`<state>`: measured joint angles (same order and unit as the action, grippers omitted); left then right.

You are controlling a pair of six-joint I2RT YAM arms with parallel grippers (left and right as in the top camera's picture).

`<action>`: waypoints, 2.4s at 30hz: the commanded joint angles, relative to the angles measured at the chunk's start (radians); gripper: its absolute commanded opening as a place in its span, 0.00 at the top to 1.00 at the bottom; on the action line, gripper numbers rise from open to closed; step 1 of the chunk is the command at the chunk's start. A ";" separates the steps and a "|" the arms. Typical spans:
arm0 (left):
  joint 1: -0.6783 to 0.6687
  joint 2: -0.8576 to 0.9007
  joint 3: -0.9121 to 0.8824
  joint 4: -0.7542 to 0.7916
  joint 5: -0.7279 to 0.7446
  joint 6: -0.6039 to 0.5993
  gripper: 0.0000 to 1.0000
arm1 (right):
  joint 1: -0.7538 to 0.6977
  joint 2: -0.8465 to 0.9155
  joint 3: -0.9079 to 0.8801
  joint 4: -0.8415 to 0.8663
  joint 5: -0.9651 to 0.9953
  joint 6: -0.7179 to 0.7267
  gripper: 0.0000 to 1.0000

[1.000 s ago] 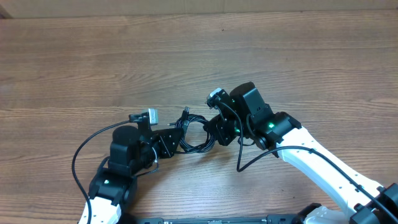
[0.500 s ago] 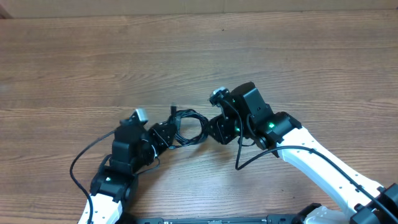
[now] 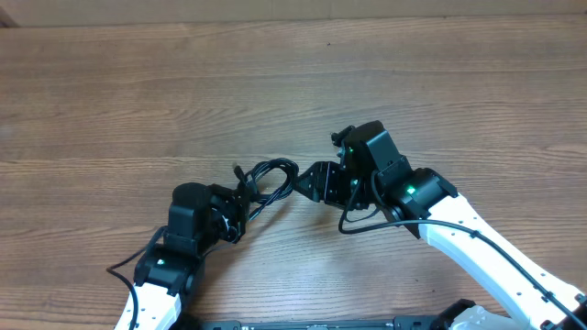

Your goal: Untangle cables

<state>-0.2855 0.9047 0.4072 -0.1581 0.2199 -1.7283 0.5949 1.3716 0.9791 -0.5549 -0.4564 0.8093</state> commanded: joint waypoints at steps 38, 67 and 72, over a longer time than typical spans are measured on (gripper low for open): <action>0.003 -0.002 0.022 0.092 0.261 0.442 0.96 | 0.097 0.136 0.022 0.359 0.047 0.302 0.51; 0.005 -0.002 0.022 0.281 0.476 0.816 0.96 | 0.097 0.136 0.022 0.146 0.162 -0.293 0.96; 0.006 -0.002 0.022 0.336 0.428 0.816 0.96 | 0.097 0.136 0.022 0.061 0.198 -0.322 0.96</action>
<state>-0.2687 0.9325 0.3912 0.1040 0.5682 -0.9775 0.6823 1.4834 1.0203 -0.4419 -0.3470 0.5900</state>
